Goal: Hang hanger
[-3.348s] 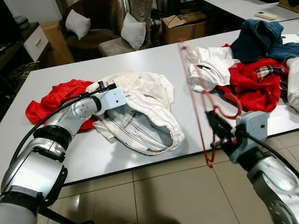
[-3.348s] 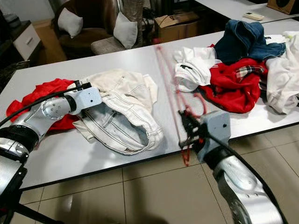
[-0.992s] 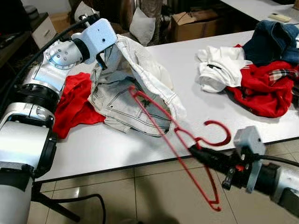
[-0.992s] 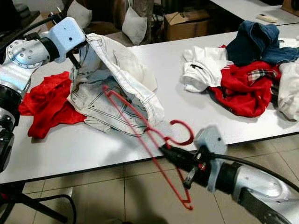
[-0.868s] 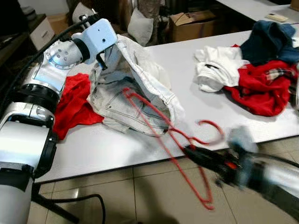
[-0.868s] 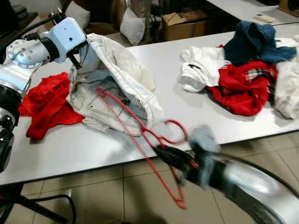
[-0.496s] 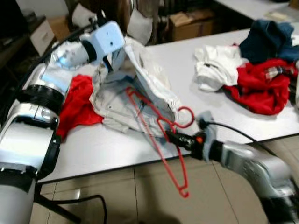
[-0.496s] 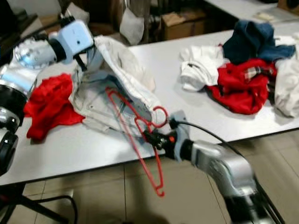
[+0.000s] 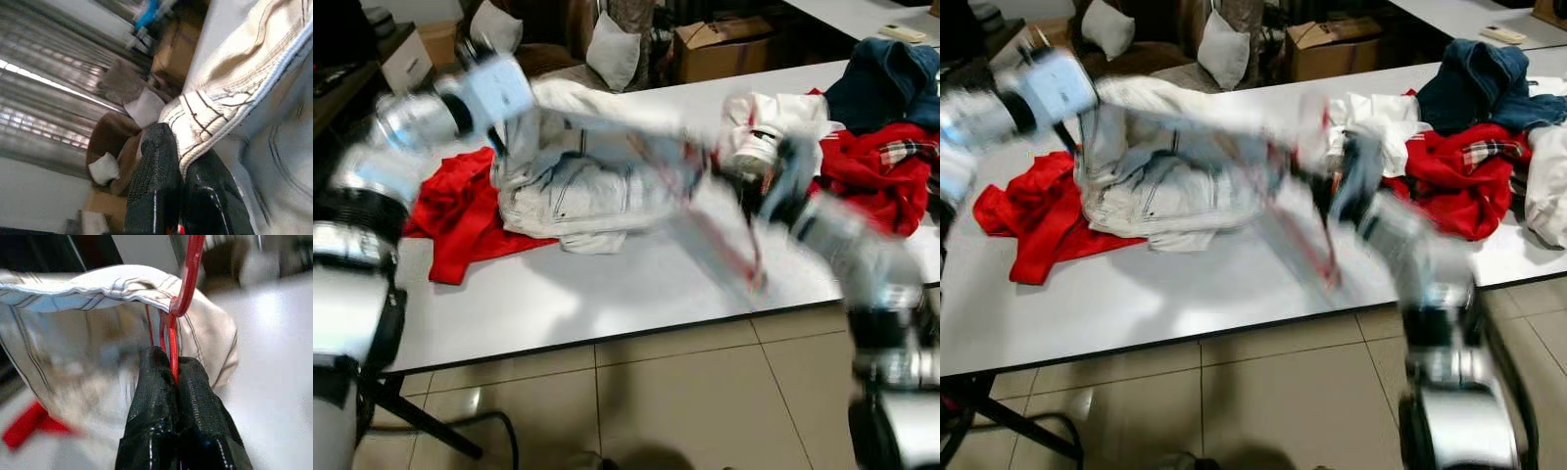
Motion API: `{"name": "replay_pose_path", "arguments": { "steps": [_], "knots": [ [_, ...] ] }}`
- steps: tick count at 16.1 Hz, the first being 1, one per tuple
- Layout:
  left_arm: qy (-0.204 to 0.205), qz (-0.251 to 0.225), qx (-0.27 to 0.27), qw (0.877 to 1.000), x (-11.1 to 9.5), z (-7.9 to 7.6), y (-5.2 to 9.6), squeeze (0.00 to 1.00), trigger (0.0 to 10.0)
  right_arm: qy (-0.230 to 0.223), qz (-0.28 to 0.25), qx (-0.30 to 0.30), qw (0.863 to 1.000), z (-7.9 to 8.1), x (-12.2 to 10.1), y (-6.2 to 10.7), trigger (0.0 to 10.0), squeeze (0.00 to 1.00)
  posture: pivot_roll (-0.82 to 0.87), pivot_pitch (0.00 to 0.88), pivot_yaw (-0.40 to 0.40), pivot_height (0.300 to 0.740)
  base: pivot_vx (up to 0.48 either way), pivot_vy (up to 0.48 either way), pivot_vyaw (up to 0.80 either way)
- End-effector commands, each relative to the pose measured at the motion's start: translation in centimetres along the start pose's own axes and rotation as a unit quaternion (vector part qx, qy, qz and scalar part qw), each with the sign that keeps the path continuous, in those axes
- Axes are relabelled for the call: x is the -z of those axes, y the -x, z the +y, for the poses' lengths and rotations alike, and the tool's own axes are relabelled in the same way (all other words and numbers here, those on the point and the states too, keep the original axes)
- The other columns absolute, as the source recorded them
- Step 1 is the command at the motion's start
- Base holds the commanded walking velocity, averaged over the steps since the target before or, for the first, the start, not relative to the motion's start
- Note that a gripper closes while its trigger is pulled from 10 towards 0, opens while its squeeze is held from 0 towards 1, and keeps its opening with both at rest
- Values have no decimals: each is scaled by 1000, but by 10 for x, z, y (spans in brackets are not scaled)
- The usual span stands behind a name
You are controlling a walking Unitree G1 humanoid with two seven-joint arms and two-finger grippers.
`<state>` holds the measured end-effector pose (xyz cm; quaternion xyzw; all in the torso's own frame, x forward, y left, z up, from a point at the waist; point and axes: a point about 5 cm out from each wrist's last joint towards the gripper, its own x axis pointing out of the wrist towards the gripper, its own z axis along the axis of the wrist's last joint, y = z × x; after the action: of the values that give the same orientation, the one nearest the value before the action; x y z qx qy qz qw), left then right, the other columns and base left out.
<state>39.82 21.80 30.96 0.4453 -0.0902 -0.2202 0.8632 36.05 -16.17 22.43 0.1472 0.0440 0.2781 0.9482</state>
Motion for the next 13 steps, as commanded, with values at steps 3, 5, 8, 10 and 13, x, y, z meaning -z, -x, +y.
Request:
{"name": "replay_pose_path", "arguments": {
  "steps": [3, 5, 8, 10, 13],
  "knots": [
    [126, -172, -49, 976, -75, 76, 16, 0, 0, -16, -115, -40, 992, 15, -54, -5, 10000, 0, -136, 0, 106, 740, 0, 0, 0],
    [185, -203, 34, 961, -88, 62, 6, 0, 157, -18, -103, -1, 994, 5, -42, -8, 10000, 0, -136, 0, 116, 740, 0, 0, 0],
    [242, -185, 141, 942, -83, -1, -23, 0, 0, -110, -67, 84, 988, -23, 2, -3, 10000, 0, -136, 0, 129, 740, 0, 0, 0],
    [262, -158, 188, 933, -75, -30, -30, 0, 667, -180, -53, 81, 979, -23, 25, 1, 10000, 0, -140, 0, 137, 740, 0, 0, 0],
    [298, -142, 254, 909, -77, -74, -29, 0, 824, -280, -65, 58, 956, -11, 47, 4, 10000, 0, -144, 0, 142, 740, 0, 0, 0]
  ]
}}
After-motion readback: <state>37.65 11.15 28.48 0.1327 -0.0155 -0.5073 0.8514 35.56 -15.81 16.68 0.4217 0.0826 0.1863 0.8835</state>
